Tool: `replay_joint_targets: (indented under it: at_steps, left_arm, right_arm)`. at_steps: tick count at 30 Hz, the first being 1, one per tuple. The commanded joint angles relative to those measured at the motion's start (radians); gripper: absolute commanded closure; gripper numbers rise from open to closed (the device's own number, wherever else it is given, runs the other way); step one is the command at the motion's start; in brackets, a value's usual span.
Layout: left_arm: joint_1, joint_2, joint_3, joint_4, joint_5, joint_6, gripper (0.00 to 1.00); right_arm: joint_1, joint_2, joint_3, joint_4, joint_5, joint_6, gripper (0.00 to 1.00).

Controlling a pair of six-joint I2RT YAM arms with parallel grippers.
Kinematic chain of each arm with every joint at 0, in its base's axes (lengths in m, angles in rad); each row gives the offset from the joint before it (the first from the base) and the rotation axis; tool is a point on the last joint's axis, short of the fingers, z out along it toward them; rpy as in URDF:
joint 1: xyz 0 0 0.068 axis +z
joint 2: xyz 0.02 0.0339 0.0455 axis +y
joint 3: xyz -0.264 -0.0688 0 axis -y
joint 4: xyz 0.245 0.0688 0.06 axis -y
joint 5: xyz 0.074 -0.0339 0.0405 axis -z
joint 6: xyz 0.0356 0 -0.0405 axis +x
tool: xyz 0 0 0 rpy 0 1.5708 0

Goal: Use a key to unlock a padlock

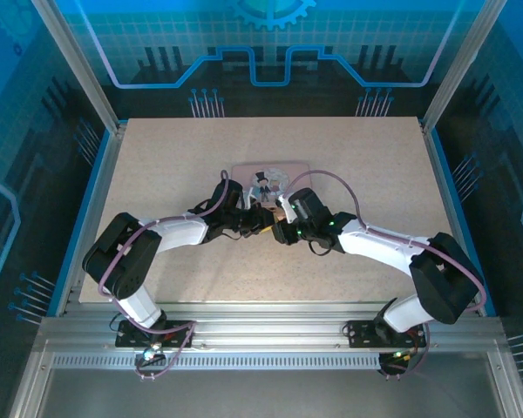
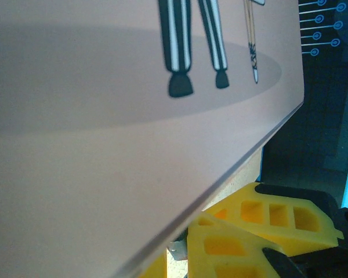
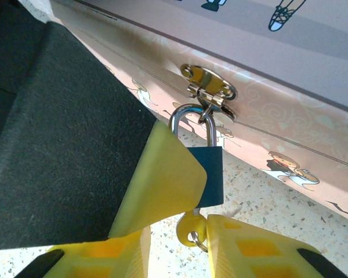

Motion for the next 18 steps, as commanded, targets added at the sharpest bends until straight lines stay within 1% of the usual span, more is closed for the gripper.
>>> replay_joint_targets:
  at_steps: [1,6,8,10,13,15,18]
  left_arm:
    - [-0.001,-0.045,-0.002,0.057,0.076,-0.013,0.87]
    - [-0.001,-0.045,-0.004,0.063,0.077,-0.016,0.87]
    - [-0.001,-0.043,-0.003,0.066,0.078,-0.017,0.87]
    - [-0.001,-0.04,-0.003,0.072,0.081,-0.02,0.87]
    - [-0.001,-0.04,-0.006,0.073,0.079,-0.018,0.87]
    - [-0.001,-0.039,-0.01,0.072,0.076,-0.012,0.86]
    - [-0.001,-0.03,-0.024,0.081,0.076,-0.011,0.85]
  right_arm:
    - [0.002,0.017,0.01,-0.028,0.036,-0.02,0.68]
    - [0.009,0.035,0.025,-0.042,0.033,-0.029,0.71]
    - [0.009,0.042,0.025,-0.041,0.036,-0.032,0.74]
    - [0.01,0.043,0.052,-0.036,0.035,-0.032,0.79]
    - [0.01,0.052,0.059,-0.039,0.028,-0.04,0.96]
    - [0.009,0.054,0.052,-0.029,0.03,-0.045,0.99]
    - [0.007,0.066,0.051,-0.028,0.027,-0.063,1.0]
